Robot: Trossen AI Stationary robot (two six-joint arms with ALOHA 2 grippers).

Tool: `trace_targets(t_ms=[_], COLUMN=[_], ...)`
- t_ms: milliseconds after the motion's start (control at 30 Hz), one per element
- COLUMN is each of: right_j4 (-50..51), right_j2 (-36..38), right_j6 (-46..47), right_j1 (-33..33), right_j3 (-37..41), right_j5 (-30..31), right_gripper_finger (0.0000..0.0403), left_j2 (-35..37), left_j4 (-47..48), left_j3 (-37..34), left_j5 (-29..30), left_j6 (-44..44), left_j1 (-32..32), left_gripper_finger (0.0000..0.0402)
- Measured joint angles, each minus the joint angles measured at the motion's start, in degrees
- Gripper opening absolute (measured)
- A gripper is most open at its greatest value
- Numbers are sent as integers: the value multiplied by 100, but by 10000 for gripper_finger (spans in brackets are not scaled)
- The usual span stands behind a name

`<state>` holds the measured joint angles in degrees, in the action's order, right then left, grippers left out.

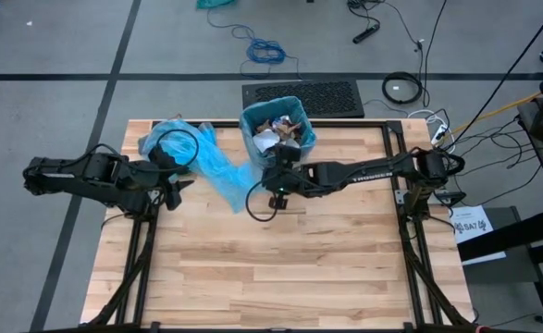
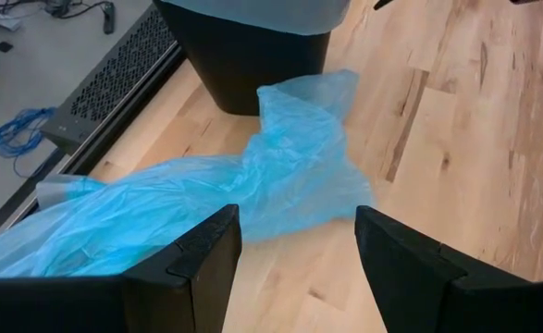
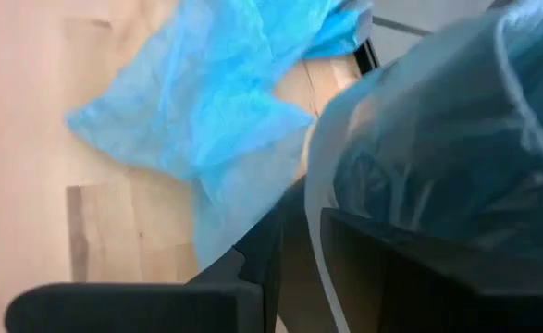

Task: Place trash/remove bag and relplace
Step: Remove the blue trash bag from the trash bin

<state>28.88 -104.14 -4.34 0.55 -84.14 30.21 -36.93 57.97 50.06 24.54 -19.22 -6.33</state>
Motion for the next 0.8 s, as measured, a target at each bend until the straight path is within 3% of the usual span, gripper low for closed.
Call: trace_targets(t_ms=[400, 800], right_j4=[-54, 351], right_j2=[168, 107], right_j6=[-445, -236], right_j1=[-21, -300], right_j3=[-2, 4], right_j5=[90, -64], right_gripper_finger=[68, 68], left_j2=[0, -1], left_j4=[1, -1], left_j3=[0, 0], left_j5=[103, 231], left_j6=[-7, -12], left_j1=[0, 2], left_gripper_finger=[215, 215])
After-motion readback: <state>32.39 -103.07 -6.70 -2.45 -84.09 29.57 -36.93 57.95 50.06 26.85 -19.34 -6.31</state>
